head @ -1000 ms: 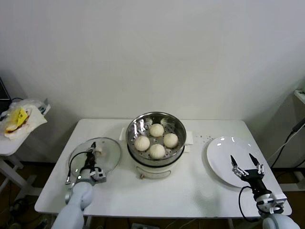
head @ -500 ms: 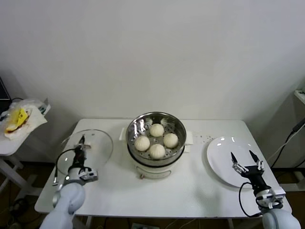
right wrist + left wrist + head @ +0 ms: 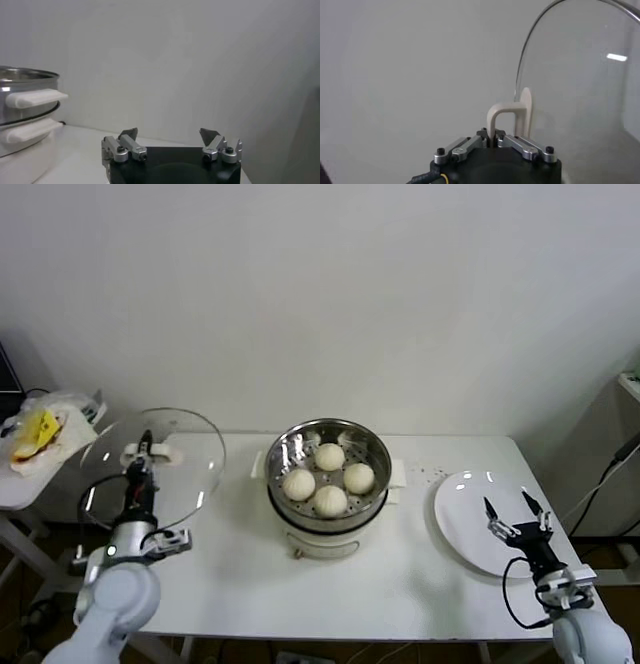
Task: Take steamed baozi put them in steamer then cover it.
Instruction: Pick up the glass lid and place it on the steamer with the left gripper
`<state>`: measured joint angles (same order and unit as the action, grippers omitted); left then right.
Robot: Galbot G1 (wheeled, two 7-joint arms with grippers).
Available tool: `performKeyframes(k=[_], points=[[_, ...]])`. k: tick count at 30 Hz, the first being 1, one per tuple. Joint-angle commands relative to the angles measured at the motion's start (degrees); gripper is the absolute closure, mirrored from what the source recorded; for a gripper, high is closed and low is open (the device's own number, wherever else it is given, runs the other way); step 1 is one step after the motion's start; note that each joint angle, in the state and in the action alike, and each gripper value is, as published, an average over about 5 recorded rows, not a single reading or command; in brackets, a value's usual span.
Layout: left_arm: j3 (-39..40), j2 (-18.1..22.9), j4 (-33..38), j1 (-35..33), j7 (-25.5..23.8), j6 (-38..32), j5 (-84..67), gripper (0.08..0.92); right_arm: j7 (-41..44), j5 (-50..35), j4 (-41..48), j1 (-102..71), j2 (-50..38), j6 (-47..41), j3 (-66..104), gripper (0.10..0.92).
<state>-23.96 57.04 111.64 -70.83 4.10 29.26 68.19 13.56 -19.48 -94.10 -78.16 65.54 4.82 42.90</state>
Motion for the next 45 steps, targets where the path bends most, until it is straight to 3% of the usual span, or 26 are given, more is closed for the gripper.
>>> performKeyframes(k=[1, 9, 16, 23, 29, 45], points=[[22.59, -7.32, 13.31, 14.75, -8.73, 14.54, -0.91, 0.849, 0.12, 0.75, 1.28, 1.95, -0.70, 0.08, -1.43, 0.203], [37.72, 8.27, 2.21, 28.05, -19.32, 15.74, 10.02, 0.849, 0.06, 1.64, 1.82, 2.91, -0.35, 0.16, -1.40, 0.203], [38.89, 22.84, -10.24, 29.39, -20.33, 15.74, 16.11, 0.849, -0.06, 1.90, 2.40, 2.87, -0.56, 0.46, -0.22, 0.203], [37.12, 31.50, -18.55, 30.07, -20.09, 15.74, 18.40, 0.849, 0.12, 2.05, 2.91, 1.89, -0.61, 1.16, 1.58, 0.203], [34.12, 35.04, -22.34, 27.85, -19.34, 15.74, 20.09, 0.849, 0.20, 2.22, 3.12, 1.64, -0.45, 1.56, 2.21, 0.203], [32.38, 33.17, -22.77, 25.40, -20.08, 15.74, 20.14, 0.849, 0.48, 3.45, 4.22, 2.36, -0.11, 2.25, 1.89, 0.203]])
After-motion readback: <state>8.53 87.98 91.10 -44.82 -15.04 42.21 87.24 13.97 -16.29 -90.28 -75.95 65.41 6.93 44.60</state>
